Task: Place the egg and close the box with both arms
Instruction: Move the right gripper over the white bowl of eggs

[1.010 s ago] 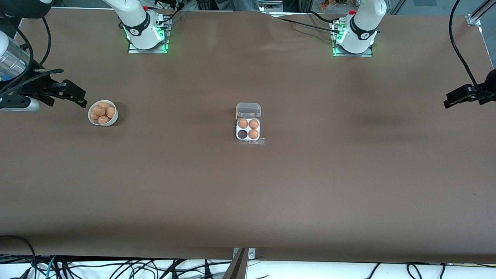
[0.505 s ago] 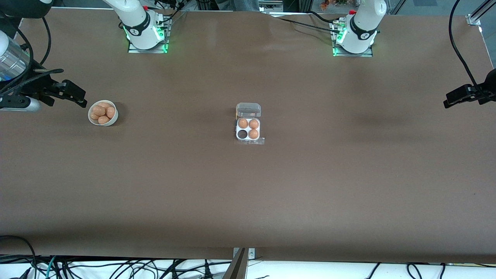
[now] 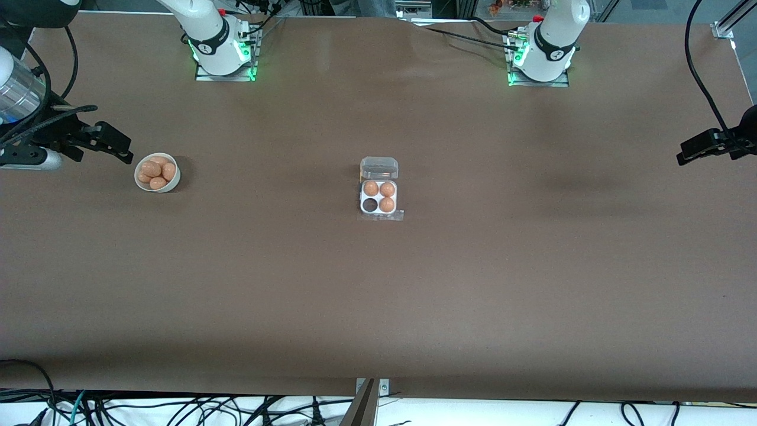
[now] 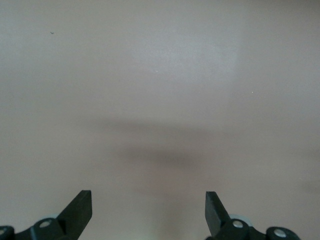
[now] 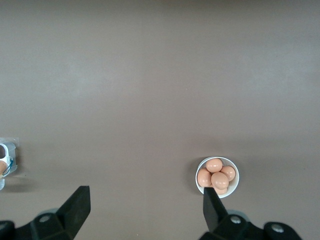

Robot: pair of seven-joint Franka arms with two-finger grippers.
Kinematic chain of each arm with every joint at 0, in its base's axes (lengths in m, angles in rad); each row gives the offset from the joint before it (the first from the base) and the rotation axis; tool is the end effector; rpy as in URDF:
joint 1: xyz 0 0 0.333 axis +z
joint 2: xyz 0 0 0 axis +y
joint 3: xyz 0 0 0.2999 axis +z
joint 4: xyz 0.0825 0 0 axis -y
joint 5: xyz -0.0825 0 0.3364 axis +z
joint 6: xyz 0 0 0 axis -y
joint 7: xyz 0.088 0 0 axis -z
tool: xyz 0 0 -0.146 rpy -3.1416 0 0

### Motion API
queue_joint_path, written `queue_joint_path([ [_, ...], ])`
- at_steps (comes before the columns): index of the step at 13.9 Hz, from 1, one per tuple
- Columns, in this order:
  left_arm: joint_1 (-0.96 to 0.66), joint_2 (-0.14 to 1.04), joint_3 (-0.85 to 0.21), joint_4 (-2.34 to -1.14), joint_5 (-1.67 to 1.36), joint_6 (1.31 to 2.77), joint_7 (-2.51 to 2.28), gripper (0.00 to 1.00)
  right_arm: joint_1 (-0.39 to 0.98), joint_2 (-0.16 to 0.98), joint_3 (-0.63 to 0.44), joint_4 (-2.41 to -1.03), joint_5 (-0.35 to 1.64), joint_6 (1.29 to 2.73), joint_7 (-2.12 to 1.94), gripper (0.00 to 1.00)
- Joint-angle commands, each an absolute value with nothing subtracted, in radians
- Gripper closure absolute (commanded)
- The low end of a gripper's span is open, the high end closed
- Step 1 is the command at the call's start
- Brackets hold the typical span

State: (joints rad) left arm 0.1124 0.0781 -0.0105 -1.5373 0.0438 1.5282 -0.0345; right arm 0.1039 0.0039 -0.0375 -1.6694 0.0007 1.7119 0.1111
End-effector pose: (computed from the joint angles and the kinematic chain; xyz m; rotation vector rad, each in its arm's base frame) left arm 0.5170 0.0596 0.5400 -3.0913 -0.2111 0.1373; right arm 0.5192 0.0346 0.5377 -3.1363 0.0702 -0.0602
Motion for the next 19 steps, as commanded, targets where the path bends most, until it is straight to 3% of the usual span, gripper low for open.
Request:
queue_joint_path([
  [1, 0.103, 0.097, -0.023, -1.502, 0.074, 1.517, -0.023, 0.0, 0.101, -0.011, -0.034, -1.681, -0.009, 1.706, 0.112, 0.0],
  [11, 0.101, 0.1, -0.026, -1.502, 0.075, 1.517, -0.023, 0.0, 0.101, -0.008, -0.035, -1.681, -0.009, 1.706, 0.11, 0.0],
  [17, 0.097, 0.1, -0.026, -1.502, 0.074, 1.517, -0.023, 0.0, 0.092, 0.104, -0.037, -1.692, -0.075, 1.599, 0.04, 0.0],
  [19, 0.097, 0.1, -0.026, -1.5, 0.074, 1.517, -0.023, 0.0, 0.081, 0.115, -0.073, -1.758, -0.104, 1.615, 0.043, 0.0],
])
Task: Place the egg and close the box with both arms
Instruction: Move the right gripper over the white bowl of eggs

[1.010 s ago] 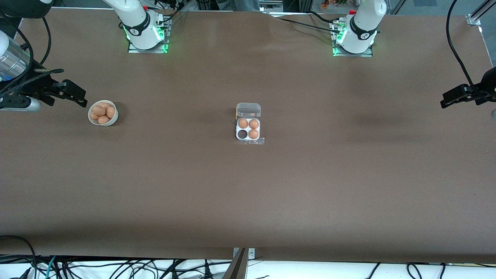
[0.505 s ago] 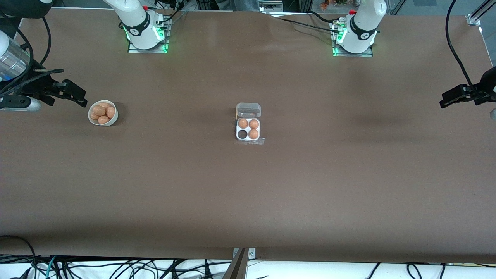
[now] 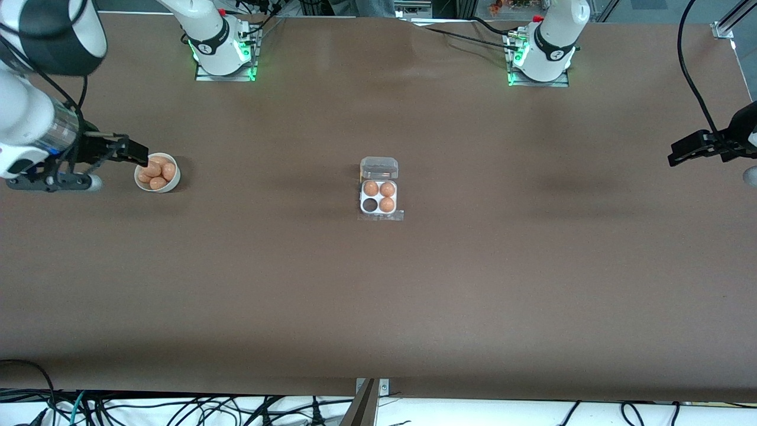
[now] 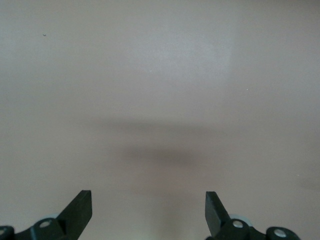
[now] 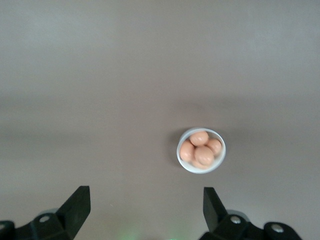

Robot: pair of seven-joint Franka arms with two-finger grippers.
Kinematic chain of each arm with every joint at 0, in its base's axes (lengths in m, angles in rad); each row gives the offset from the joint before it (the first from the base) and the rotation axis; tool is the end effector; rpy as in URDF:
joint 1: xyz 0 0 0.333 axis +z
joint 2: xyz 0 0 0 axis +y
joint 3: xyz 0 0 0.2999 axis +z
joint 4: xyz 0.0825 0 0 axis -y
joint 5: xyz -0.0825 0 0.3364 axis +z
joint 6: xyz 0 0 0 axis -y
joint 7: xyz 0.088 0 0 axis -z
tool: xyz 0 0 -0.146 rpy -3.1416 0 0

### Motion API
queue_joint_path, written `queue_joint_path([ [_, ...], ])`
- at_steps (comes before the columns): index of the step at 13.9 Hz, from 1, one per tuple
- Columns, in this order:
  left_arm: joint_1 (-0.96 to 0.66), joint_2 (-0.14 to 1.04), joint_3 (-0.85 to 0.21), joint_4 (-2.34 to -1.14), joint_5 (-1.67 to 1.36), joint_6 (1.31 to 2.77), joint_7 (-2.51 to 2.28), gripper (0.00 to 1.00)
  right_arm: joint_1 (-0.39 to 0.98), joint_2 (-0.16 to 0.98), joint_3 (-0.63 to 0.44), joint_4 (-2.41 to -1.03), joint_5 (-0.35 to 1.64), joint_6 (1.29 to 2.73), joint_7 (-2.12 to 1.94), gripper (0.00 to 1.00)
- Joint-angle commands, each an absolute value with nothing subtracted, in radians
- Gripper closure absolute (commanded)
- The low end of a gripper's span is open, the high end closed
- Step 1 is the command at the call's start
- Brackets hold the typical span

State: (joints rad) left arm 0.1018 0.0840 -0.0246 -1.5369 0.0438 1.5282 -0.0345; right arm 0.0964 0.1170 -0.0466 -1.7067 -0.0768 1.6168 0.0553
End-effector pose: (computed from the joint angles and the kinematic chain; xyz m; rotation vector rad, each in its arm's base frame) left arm 0.5195 0.0472 0.5371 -3.0936 -0.1727 0.1450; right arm 0.5194 0.0158 0.4565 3.0339 0.0087 -0.3079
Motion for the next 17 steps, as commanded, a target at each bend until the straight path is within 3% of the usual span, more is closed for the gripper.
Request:
queue_joint_path([
  [1, 0.097, 0.1, -0.026, -1.502, 0.074, 1.517, -0.023, 0.0, 0.081, 0.104, -0.101, -1.816, -0.106, 1.661, 0.029, 0.0],
  [5, 0.097, 0.1, -0.026, -1.502, 0.074, 1.517, -0.023, 0.0, 0.081, 0.011, -0.172, -2.11, -0.106, 1.917, 0.003, 0.0],
  [10, 0.097, 0.1, -0.026, -1.502, 0.072, 1.517, -0.023, 0.0, 0.081, -0.003, -0.23, -2.36, -0.106, 2.233, -0.006, 0.0],
  [14, 0.091, 0.104, -0.026, -1.502, 0.074, 1.517, -0.023, 0.0, 0.081, 0.018, -0.299, -2.495, -0.104, 2.458, -0.108, 0.0],
  [17, 0.091, 0.104, -0.026, -1.502, 0.074, 1.517, -0.026, 0.0, 0.081, 0.066, -0.348, -2.503, -0.1, 2.506, -0.213, 0.0],
])
